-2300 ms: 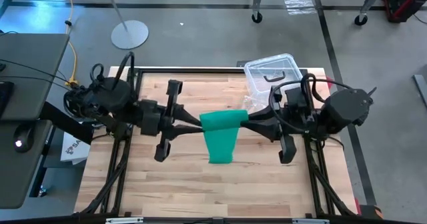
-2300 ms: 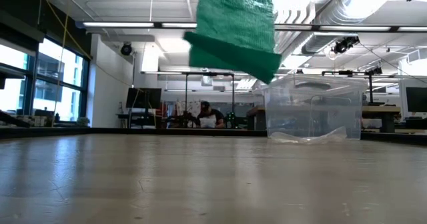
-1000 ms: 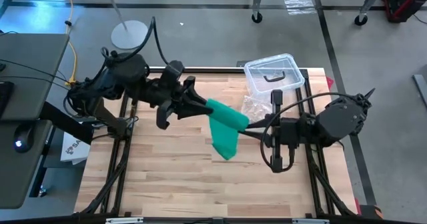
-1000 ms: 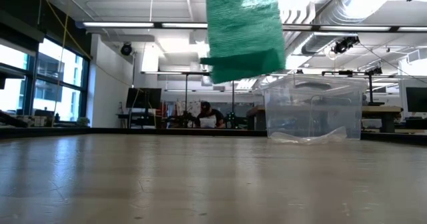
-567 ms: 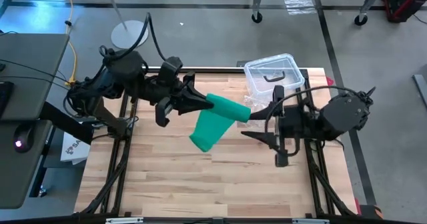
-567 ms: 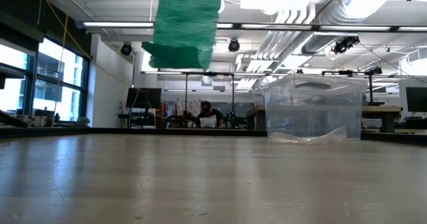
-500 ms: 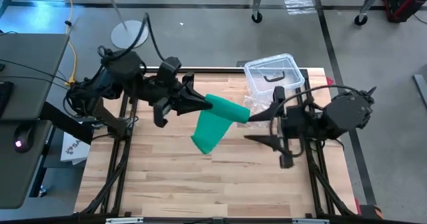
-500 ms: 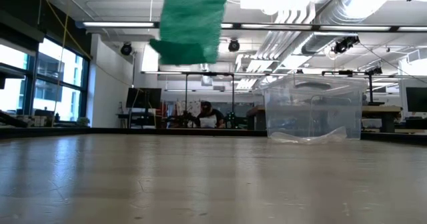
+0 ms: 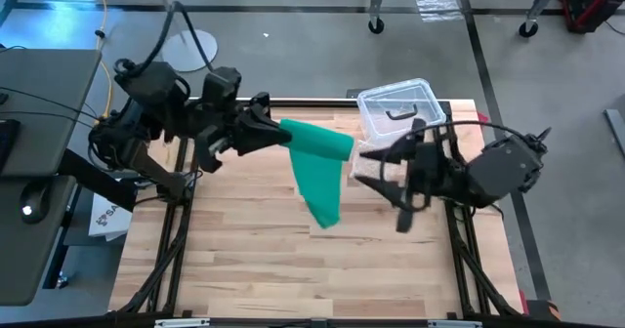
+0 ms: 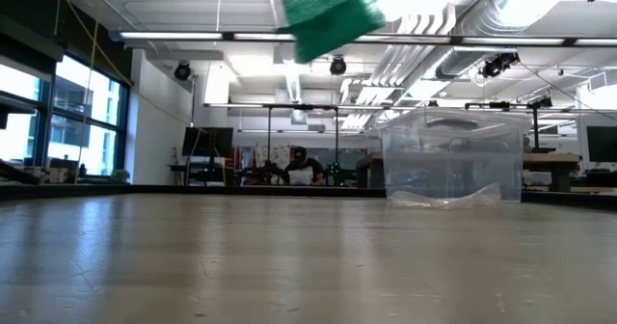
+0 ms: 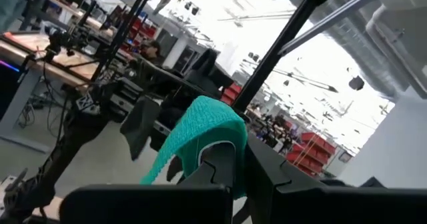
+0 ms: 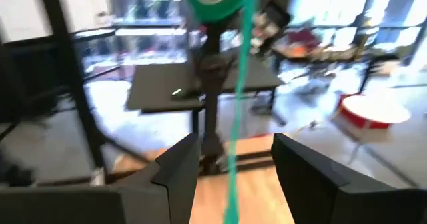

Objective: Roll bandage
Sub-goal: Roll the green bandage

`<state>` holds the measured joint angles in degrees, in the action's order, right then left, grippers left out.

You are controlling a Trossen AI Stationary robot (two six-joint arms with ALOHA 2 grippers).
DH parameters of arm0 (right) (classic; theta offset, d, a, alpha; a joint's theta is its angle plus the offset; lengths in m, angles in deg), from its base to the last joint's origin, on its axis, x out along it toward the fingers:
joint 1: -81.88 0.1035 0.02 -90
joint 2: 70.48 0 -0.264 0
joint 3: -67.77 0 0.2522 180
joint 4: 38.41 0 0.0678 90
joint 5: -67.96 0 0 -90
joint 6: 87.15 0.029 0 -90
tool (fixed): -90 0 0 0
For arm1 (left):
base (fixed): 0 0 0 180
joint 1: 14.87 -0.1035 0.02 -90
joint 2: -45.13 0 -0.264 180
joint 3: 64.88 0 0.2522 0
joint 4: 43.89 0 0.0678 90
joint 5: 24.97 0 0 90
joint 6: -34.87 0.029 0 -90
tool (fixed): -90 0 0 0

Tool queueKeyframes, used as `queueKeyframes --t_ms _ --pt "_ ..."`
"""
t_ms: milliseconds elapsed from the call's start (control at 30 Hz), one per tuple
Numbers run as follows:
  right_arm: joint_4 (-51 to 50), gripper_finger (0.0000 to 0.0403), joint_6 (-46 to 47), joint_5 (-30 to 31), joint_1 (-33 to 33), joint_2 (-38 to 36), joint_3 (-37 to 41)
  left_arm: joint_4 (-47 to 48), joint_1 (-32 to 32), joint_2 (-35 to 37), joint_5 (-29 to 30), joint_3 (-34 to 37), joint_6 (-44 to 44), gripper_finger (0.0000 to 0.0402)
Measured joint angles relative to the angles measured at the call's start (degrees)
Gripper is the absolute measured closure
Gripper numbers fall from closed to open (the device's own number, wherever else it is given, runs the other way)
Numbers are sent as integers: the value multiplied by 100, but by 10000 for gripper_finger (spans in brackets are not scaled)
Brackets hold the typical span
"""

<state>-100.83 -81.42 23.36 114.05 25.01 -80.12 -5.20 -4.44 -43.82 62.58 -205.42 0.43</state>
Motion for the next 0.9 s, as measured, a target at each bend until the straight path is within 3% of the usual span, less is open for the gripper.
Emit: queueKeyframes --t_ms 200,433,567,700,900 --pt "1018 221 -1010 -190 -267 325 0 33 3 -39 17 11 -97 396" --pt "2080 229 -2688 911 -416 633 0 0 74 -37 12 4 -206 396" --pt "2628 279 -4077 1354 -400 647 0 -5 155 -37 -116 4 -346 396" --pt "3081 377 -5247 1459 -360 646 0 49 253 -37 -214 4 -501 396" --pt "4466 399 -7144 1915 -188 645 0 398 340 -37 -287 4 -753 396"
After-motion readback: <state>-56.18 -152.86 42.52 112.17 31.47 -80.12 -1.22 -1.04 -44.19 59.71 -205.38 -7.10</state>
